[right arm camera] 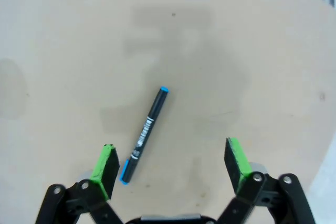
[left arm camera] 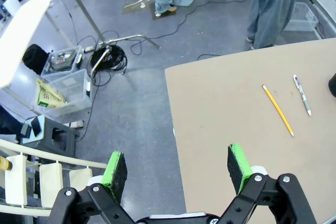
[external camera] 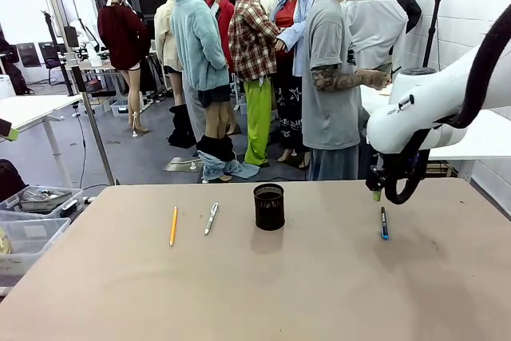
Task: Place the pens into the pen holder.
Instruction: Pick up a writing instrument from the table and place it into the Pen holder.
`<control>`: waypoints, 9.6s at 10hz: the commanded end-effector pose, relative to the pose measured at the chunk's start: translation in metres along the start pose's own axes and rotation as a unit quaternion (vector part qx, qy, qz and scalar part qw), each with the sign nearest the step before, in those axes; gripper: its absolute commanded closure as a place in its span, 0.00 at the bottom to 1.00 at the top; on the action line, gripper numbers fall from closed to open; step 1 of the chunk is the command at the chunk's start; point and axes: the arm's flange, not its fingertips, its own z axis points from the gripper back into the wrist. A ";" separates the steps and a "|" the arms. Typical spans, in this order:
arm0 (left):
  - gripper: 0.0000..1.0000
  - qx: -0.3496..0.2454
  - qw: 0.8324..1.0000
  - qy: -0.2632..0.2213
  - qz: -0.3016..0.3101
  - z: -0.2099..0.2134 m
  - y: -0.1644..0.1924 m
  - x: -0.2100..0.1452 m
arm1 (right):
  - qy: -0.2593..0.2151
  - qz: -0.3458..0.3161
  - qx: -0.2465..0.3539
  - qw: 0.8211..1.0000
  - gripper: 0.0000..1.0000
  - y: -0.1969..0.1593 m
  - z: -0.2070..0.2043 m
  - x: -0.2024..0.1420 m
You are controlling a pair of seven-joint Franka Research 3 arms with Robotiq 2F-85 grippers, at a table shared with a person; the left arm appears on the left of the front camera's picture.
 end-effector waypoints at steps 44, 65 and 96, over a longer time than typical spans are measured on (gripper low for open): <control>0.00 -0.001 1.000 -0.001 0.001 0.000 0.001 0.000 | -0.283 0.512 0.462 0.666 1.00 0.191 0.001 0.071; 0.00 -0.001 1.000 -0.001 0.001 0.000 0.001 0.000 | 0.045 -0.030 0.028 0.998 0.36 -0.180 0.103 -0.167; 0.66 -0.006 0.913 0.399 0.085 -0.356 -0.279 -0.009 | 0.062 -0.018 -0.006 0.998 0.36 -0.185 0.105 -0.179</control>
